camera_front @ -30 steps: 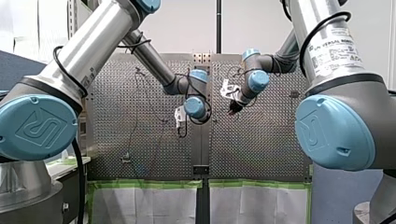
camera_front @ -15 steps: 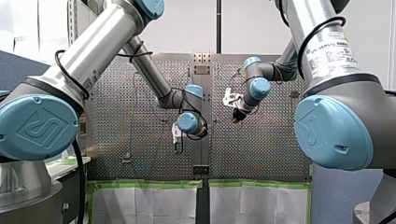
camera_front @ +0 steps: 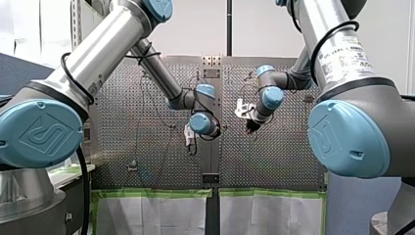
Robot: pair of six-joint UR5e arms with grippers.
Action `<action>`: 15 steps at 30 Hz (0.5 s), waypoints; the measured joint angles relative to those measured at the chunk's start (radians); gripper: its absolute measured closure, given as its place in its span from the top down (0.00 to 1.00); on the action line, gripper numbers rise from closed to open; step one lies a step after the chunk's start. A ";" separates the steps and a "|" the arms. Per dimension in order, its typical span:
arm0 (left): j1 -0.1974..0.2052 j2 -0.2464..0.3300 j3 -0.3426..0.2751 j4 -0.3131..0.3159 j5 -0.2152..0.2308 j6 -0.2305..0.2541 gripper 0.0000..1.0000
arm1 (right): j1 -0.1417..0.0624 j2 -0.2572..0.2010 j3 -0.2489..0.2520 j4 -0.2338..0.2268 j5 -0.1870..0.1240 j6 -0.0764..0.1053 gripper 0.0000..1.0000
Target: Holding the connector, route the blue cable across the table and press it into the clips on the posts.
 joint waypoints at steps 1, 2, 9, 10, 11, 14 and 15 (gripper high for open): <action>0.003 0.000 0.005 -0.001 0.003 0.000 0.00 | -0.002 0.003 0.000 -0.004 0.000 0.001 0.00; 0.007 -0.001 0.009 -0.001 0.006 0.000 0.00 | -0.004 0.007 -0.001 -0.010 -0.002 0.002 0.00; 0.032 -0.038 0.055 -0.034 0.025 0.001 0.00 | -0.012 0.032 -0.007 -0.030 -0.020 0.005 0.00; 0.035 -0.045 0.062 -0.041 0.025 0.002 0.00 | -0.013 0.034 -0.010 -0.031 -0.022 0.005 0.00; 0.037 -0.052 0.070 -0.045 0.026 0.002 0.00 | -0.015 0.035 -0.014 -0.031 -0.024 0.006 0.00; 0.045 -0.071 0.092 -0.051 0.026 0.001 0.00 | -0.019 0.037 -0.025 -0.031 -0.029 0.009 0.00; 0.049 -0.076 0.101 -0.053 0.027 0.001 0.00 | -0.020 0.037 -0.029 -0.030 -0.029 0.009 0.00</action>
